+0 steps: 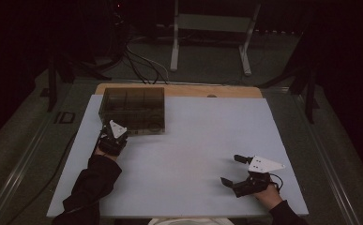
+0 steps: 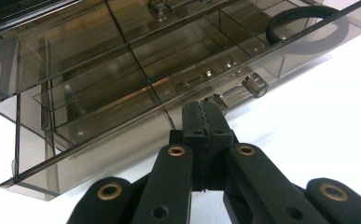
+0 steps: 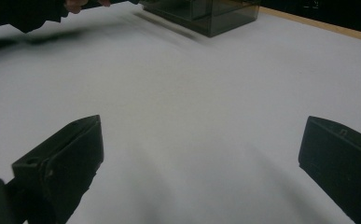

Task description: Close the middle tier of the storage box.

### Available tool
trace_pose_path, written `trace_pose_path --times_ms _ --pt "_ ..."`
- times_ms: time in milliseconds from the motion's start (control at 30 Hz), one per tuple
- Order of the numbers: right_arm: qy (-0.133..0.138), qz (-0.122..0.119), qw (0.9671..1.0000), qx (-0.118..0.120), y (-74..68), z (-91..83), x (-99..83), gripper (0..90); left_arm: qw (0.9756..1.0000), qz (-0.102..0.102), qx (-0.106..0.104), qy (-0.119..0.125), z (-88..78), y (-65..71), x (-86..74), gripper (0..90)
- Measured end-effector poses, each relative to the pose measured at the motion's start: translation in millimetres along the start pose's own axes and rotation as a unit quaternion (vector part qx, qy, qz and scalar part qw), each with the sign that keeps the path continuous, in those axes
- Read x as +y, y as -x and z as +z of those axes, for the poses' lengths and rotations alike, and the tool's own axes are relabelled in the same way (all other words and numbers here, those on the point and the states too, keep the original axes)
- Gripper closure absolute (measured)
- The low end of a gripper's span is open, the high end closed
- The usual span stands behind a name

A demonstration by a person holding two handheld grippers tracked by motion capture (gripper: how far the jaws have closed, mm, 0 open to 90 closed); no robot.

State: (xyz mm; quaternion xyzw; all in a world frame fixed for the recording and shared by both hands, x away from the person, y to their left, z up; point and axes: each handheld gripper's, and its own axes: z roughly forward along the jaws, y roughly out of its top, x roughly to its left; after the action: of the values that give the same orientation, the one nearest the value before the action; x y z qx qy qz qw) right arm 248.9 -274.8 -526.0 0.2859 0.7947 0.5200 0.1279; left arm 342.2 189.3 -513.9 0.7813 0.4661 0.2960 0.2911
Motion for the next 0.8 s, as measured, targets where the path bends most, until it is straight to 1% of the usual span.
trace_pose_path --times_ms 333,633,800 --pt "0.0 0.0 1.0 0.0 0.0 -0.1 0.0 0.0 1.0 0.005 0.004 -0.005 3.7 -2.2 2.5 90.0" --pt "0.0 -0.001 1.0 0.0 -0.1 -0.1 0.0 0.0 0.9999 0.003 0.006 -0.008 7.3 -4.2 4.9 90.0" --pt "-0.001 -0.001 1.0 0.0 -0.3 -0.1 0.0 0.0 0.9999 0.007 0.008 -0.011 9.3 -5.3 7.0 90.0"
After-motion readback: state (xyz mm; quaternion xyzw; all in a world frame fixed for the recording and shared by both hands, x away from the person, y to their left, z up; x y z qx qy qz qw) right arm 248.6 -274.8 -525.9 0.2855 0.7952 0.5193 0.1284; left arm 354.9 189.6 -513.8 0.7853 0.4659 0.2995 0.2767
